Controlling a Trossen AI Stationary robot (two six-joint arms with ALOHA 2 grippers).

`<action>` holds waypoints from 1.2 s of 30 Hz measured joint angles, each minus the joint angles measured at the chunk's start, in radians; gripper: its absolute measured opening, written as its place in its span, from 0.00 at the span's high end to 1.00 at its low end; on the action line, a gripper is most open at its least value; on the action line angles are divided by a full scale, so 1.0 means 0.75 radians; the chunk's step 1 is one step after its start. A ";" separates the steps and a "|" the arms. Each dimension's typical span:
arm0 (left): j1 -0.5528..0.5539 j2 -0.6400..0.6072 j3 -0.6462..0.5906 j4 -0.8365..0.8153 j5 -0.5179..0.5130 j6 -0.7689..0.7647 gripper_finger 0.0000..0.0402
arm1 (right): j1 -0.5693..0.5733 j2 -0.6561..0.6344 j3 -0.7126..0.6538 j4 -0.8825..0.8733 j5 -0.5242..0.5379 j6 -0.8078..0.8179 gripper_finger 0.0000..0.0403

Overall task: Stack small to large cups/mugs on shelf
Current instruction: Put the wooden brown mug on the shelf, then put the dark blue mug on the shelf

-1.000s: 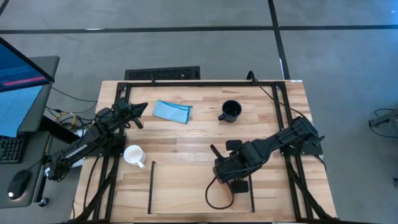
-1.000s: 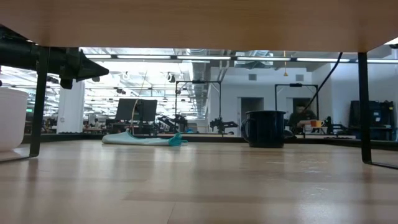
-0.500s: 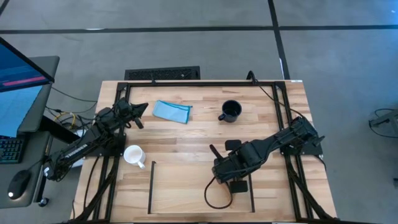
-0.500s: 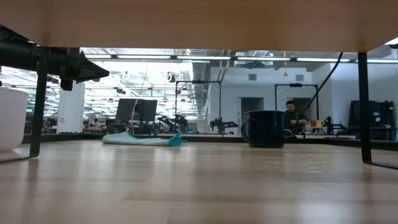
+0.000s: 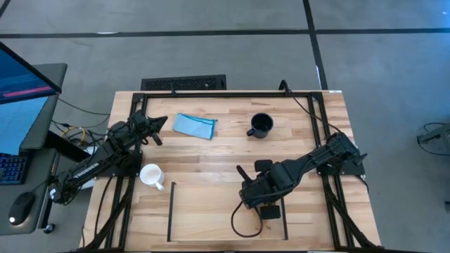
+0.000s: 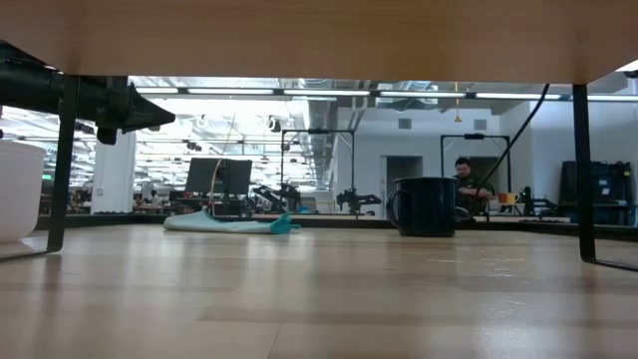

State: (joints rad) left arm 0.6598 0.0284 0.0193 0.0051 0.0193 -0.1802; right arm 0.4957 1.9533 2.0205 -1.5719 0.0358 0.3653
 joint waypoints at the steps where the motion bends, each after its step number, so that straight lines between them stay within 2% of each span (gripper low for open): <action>1: 0.000 0.000 0.000 0.000 0.000 0.000 1.00 | 0.000 0.000 0.000 0.000 0.002 0.000 0.79; 23: 0.000 0.000 0.000 0.000 -0.001 0.001 1.00 | -0.001 -0.002 0.003 0.001 0.008 -0.079 0.78; 36: 0.000 0.000 0.000 0.000 -0.001 0.001 1.00 | 0.010 -0.005 0.135 0.002 0.010 -0.141 0.78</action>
State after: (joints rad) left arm 0.6598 0.0284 0.0193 0.0051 0.0187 -0.1795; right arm 0.5029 1.9495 2.1220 -1.5706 0.0434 0.2594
